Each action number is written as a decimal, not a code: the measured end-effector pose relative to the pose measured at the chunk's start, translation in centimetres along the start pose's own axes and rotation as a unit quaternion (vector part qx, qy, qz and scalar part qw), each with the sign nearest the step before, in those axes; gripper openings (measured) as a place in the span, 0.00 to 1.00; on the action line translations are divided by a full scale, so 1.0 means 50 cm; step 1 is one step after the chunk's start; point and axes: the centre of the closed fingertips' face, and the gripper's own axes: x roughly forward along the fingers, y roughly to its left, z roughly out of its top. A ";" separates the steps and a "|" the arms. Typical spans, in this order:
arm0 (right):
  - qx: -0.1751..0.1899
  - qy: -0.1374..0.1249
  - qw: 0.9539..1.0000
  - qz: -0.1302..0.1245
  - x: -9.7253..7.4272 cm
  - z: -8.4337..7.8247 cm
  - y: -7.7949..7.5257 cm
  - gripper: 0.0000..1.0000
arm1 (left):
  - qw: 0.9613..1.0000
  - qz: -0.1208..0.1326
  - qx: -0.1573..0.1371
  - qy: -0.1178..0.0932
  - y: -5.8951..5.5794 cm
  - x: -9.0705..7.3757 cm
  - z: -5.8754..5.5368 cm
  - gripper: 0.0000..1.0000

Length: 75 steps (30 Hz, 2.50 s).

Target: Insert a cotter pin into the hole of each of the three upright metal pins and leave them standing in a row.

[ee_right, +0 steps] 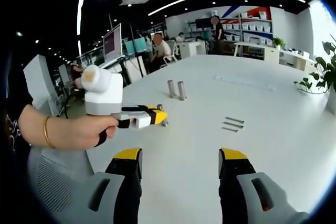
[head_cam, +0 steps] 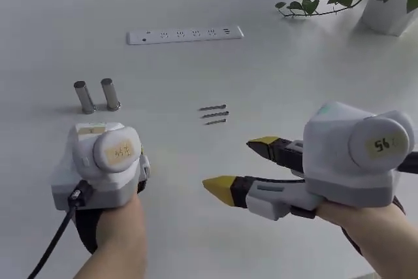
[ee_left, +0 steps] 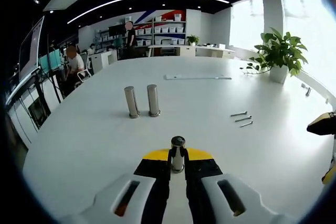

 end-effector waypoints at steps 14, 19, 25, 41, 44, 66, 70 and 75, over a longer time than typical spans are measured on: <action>-0.001 -0.004 1.000 0.000 0.001 0.008 -0.003 0.56 | 1.000 -0.007 0.025 -0.005 0.000 -0.001 0.010 0.25; 0.002 0.003 1.000 0.004 0.006 0.009 -0.011 0.53 | 0.998 -0.030 0.050 -0.004 0.000 -0.007 0.015 0.37; 0.005 0.010 1.000 0.008 0.022 0.020 -0.029 0.52 | 0.995 -0.059 0.078 -0.016 0.004 -0.026 0.031 0.45; -0.042 0.065 0.997 0.006 0.086 0.024 -0.094 0.44 | 0.982 -0.145 0.123 -0.007 0.003 -0.080 0.026 0.77; -0.058 0.080 0.995 0.015 0.102 0.027 -0.105 0.42 | 0.980 -0.150 0.130 -0.004 0.008 -0.086 0.025 0.81; -0.173 0.182 0.968 0.011 0.185 0.008 -0.208 0.28 | 0.977 -0.183 0.104 -0.024 0.010 -0.130 0.046 0.77; -0.187 0.192 0.963 0.013 0.200 0.009 -0.232 0.24 | 0.977 -0.186 0.105 -0.023 0.011 -0.130 0.046 0.75; -0.189 0.201 0.961 0.033 0.204 0.001 -0.226 0.19 | 0.976 -0.188 0.110 -0.020 0.015 -0.131 0.045 0.73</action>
